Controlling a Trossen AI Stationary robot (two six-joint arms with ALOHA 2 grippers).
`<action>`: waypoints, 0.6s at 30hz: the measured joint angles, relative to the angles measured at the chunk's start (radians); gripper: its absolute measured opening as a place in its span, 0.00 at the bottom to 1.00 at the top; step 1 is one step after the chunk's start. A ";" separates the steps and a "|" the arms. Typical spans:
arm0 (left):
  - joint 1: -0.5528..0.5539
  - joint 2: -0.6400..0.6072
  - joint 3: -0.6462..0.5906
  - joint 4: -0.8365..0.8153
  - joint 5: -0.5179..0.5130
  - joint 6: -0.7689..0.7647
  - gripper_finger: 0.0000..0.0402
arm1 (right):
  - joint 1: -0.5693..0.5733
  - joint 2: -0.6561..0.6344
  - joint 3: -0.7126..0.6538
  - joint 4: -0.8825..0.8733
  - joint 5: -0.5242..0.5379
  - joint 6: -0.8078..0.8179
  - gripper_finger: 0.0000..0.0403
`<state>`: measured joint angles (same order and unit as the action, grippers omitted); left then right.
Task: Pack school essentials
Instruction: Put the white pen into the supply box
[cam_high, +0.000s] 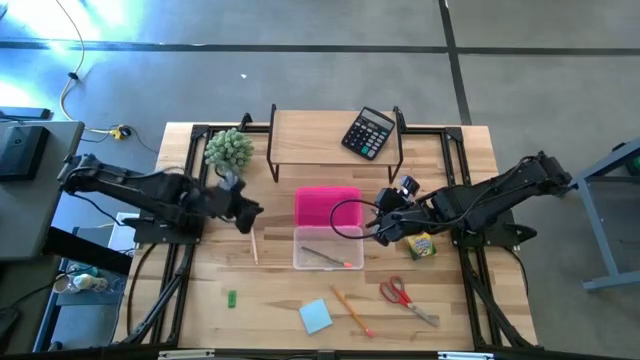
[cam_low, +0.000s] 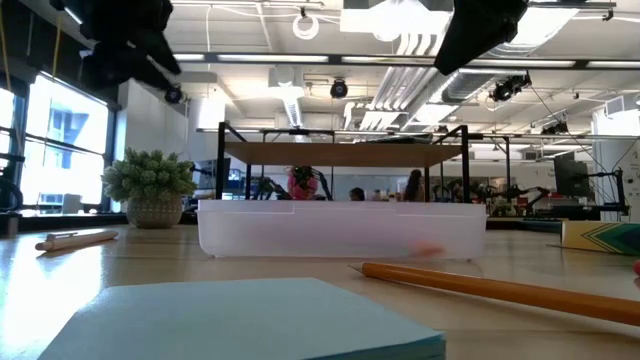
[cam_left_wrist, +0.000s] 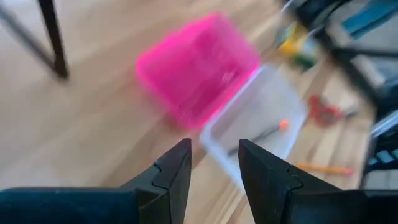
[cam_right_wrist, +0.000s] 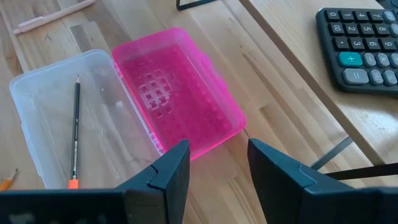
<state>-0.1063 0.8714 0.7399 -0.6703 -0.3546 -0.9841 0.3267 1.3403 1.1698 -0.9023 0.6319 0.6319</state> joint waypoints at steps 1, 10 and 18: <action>-0.019 0.027 0.001 -0.006 -0.001 -0.037 0.31 | 0.000 0.000 0.000 0.000 0.000 0.000 0.38; -0.185 0.281 0.001 -0.030 -0.024 -0.341 0.31 | 0.000 0.000 0.000 0.000 0.000 0.000 0.38; -0.274 0.432 0.000 -0.031 -0.023 -0.577 0.31 | 0.000 0.000 0.000 0.001 0.000 0.000 0.38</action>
<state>-0.3804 1.3031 0.7403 -0.7013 -0.3775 -1.5608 0.3269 1.3407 1.1698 -0.9016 0.6319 0.6321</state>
